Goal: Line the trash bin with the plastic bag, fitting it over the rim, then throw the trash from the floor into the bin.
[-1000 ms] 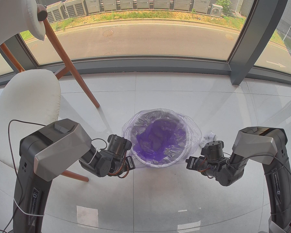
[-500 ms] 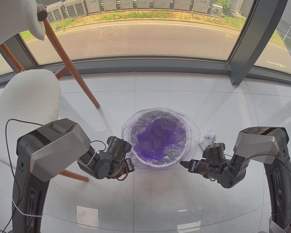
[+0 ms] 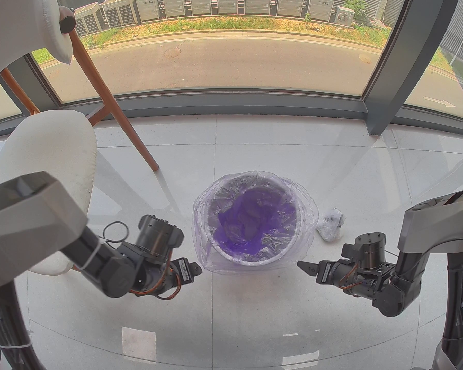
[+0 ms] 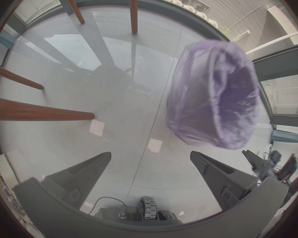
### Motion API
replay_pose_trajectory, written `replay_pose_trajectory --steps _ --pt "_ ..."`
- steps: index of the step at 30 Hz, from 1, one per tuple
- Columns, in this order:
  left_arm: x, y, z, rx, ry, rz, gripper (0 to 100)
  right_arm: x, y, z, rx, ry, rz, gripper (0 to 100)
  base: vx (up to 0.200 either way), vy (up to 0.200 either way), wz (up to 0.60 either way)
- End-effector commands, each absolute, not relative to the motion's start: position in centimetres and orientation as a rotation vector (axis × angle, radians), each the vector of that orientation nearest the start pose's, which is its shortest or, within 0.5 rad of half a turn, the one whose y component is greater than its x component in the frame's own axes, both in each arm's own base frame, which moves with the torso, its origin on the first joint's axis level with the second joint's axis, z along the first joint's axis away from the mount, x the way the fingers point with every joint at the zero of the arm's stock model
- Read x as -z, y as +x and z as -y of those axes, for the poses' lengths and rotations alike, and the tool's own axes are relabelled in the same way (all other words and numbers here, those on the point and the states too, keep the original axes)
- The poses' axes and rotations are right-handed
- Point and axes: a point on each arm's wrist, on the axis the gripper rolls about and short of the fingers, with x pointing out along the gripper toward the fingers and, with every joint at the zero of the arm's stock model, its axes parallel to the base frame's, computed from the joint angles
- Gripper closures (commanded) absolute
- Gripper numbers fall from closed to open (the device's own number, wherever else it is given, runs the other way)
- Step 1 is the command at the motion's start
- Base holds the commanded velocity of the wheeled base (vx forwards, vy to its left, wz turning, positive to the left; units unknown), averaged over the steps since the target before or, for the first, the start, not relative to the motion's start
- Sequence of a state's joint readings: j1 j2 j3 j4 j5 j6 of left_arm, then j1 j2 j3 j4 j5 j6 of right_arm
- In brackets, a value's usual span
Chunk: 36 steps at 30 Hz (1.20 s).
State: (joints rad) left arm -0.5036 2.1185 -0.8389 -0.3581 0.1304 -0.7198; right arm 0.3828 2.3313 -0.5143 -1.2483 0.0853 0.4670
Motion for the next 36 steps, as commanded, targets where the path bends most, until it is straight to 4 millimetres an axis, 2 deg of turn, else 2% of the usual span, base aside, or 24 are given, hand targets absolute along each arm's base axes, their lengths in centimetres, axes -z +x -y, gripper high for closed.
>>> replay_pose_trajectory --steps 1,4,6,8,12,13,14,17,22,25,28,32,36 --pt "-11.3 23.7 12.6 0.145 -0.495 -0.744 0 -1.7 27.3 -8.6 -0.321 0.45 -0.483 0 0.0 0.0 0.0" --pt "-14.7 22.1 10.9 0.226 -0.544 -0.642 0 -2.0 27.7 -6.5 -0.314 0.477 -0.455 0 0.0 0.0 0.0" --pt "-15.8 21.4 10.5 0.279 -0.541 -0.616 0 -2.0 28.2 -5.7 -0.316 0.49 -0.449 0 0.0 0.0 0.0" --pt "-16.0 21.2 10.3 0.286 -0.524 -0.614 0 -2.1 28.6 -5.3 -0.319 0.496 -0.442 0 0.0 0.0 0.0" --pt "-17.2 21.4 9.4 0.303 -0.407 -0.55 0 -2.6 31.7 -5.0 -0.358 0.509 -0.418 0 0.1 0.0 0.0" --pt "-17.2 21.4 9.4 0.305 -0.402 -0.546 0 -2.7 32.0 -5.0 -0.36 0.509 -0.418 0 0.2 0.0 0.0" --pt "-17.8 21.3 9.5 0.323 -0.385 -0.523 0 -3.2 33.5 -5.0 -0.369 0.512 -0.42 0 0.2 0.0 0.0" --pt "-18.4 20.8 9.7 0.35 -0.389 -0.503 0 -4.0 35.7 -5.1 -0.379 0.518 -0.422 0 0.2 0.0 0.0" --pt "-18.7 19.7 9.3 0.358 -0.403 -0.486 0 -4.4 37.5 -5.4 -0.409 0.527 -0.401 0 0.2 0.0 0.0" --pt "-18.7 19.1 9.1 0.361 -0.406 -0.479 0 -4.1 38.4 -5.6 -0.449 0.529 -0.397 0 0.2 0.0 0.0" --pt "-18.7 18.7 9.6 0.384 -0.436 -0.488 0 -1.8 39.1 -5.8 -0.484 0.541 -0.461 0 0.0 0.0 0.0" --pt "-19.7 18.1 9.8 0.391 -0.585 -0.473 0 -0.4 40.1 -6.3 -0.496 0.541 -0.473 0 0.0 0.0 0.0" --pt "-19.3 17.9 9.7 0.386 -0.593 -0.49 0 1.0 40.7 -7.4 -0.517 0.541 -0.498 0 0.0 0.0 0.0"
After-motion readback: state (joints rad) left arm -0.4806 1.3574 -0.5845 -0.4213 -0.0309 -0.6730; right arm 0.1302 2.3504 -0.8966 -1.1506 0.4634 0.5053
